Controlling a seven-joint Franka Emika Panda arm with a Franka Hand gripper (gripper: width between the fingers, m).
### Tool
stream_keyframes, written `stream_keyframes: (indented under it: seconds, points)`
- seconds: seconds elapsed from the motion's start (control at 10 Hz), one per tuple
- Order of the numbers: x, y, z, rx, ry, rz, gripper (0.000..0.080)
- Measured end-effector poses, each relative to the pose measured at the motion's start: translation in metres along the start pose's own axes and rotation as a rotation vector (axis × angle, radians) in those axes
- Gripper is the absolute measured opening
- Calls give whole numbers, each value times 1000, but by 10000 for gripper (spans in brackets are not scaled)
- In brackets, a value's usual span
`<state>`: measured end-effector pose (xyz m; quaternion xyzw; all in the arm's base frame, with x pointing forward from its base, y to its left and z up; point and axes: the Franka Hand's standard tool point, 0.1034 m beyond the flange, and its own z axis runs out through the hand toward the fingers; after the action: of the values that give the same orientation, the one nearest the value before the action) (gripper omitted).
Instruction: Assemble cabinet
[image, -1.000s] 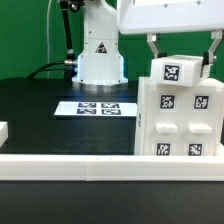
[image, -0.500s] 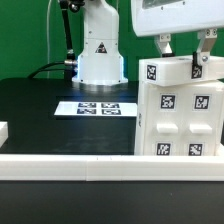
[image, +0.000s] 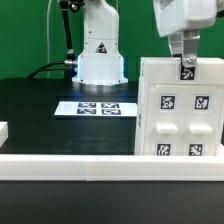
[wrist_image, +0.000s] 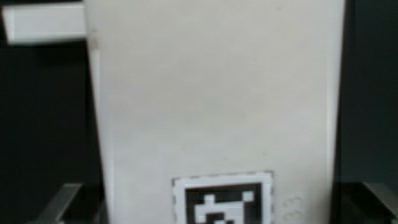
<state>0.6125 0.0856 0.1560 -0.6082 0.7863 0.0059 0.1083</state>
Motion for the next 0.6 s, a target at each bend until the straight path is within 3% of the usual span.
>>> stream_keyframes:
  seconds: [0.4, 0.6]
  points:
    - [-5, -4, -1, 25, -28, 239, 560]
    - [-10, -2, 0, 22, -42, 210, 744]
